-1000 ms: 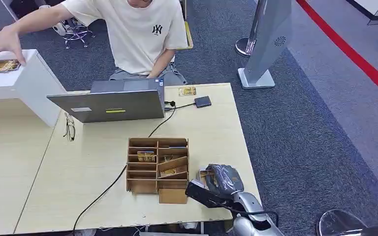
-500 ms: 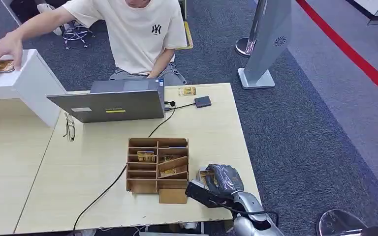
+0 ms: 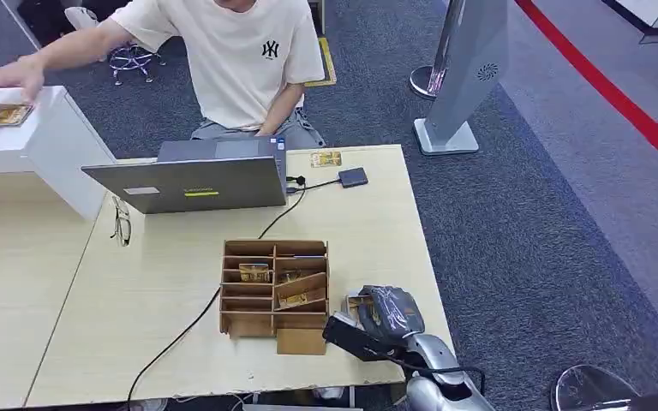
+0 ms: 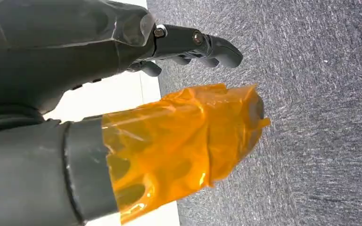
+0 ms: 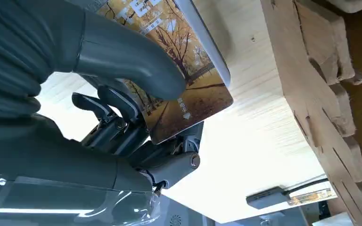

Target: Pass the card to the sensor for recognition and then transmit it.

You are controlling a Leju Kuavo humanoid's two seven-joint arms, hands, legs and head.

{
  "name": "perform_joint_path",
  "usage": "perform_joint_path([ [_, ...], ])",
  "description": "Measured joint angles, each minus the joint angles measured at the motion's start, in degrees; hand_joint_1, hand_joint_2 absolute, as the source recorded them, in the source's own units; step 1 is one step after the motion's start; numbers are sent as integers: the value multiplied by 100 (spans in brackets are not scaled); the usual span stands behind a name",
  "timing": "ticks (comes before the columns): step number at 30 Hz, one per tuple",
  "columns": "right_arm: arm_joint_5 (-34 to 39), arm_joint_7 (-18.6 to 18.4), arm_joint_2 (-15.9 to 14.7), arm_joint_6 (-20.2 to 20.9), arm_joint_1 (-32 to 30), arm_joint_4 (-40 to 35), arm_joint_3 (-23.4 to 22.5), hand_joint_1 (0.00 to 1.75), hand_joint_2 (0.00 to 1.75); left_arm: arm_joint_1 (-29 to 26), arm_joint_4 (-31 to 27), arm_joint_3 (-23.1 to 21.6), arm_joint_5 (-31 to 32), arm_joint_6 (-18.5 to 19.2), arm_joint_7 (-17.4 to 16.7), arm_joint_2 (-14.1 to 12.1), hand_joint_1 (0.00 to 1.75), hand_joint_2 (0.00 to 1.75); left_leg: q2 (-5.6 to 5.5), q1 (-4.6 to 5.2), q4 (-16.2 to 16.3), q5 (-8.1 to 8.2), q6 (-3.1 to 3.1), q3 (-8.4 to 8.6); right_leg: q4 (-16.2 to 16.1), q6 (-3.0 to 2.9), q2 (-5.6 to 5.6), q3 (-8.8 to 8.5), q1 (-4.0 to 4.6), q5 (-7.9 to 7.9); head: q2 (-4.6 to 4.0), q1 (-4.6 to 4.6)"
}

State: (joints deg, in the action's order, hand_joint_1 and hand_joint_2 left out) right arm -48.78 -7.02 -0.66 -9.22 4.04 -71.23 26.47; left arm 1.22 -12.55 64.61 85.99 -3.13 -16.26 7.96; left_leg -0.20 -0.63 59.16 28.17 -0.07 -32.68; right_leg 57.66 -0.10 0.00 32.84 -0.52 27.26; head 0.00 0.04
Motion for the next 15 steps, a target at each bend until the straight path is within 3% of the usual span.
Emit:
perform_joint_path([
  [15,0,0,35,33,-1,0,-44,175,175,0,0,4,-11,0,0,2,0,0,0,0,0,0,0,0,0,0,0,0,0,0,0,0],
])
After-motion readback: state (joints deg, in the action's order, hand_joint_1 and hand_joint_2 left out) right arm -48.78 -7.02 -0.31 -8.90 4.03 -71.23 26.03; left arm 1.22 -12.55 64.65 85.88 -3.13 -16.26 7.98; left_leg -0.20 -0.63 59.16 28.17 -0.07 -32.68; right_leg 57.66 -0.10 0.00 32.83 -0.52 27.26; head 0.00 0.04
